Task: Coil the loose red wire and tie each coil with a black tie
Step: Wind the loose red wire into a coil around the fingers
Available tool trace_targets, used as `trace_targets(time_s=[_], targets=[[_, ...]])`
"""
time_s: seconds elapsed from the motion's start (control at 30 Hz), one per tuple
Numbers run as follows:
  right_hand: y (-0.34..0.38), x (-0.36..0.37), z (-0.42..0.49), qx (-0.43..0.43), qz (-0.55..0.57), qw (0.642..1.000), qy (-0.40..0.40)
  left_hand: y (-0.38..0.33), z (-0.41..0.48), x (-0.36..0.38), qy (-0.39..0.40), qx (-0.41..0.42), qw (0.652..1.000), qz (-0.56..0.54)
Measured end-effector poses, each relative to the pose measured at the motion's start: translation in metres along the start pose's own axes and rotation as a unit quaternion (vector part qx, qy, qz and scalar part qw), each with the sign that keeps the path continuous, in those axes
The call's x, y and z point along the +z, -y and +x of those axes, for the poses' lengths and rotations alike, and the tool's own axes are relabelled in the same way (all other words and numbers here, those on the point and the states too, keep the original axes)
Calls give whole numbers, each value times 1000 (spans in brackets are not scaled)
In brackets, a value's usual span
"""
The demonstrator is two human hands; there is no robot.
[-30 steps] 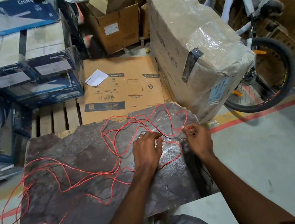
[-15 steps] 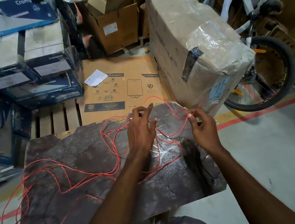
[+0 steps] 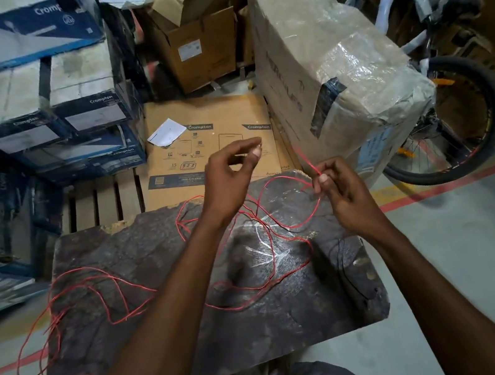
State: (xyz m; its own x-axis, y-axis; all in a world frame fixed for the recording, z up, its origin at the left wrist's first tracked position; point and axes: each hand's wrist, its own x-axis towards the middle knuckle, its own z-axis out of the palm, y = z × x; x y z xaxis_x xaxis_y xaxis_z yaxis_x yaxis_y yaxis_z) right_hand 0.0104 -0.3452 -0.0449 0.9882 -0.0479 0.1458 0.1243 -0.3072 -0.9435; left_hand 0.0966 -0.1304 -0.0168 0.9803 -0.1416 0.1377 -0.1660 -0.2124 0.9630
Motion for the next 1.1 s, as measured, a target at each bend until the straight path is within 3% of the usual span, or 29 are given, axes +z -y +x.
trace_targets(time_s=[0.13,0.27,0.63,0.73,0.93,1.03,1.1], targets=[[17,0,10,-17,-12,1000,16,-7,1,-15,83,-2,996,26],[32,4,21,-22,-10,999,21,-9,-6,-24,164,-42,984,-55],[61,32,33,-19,69,997,12,-28,-36,-54,222,-123,953,-165],[69,43,35,-3,92,996,-3,-36,-46,-67,258,-169,914,-266],[90,65,39,4,134,991,21,-56,-59,-91,300,-270,770,-493],[98,76,41,9,186,980,65,-65,-62,-107,311,-267,742,-530],[102,85,41,11,201,975,90,-74,-62,-119,321,-254,747,-523]])
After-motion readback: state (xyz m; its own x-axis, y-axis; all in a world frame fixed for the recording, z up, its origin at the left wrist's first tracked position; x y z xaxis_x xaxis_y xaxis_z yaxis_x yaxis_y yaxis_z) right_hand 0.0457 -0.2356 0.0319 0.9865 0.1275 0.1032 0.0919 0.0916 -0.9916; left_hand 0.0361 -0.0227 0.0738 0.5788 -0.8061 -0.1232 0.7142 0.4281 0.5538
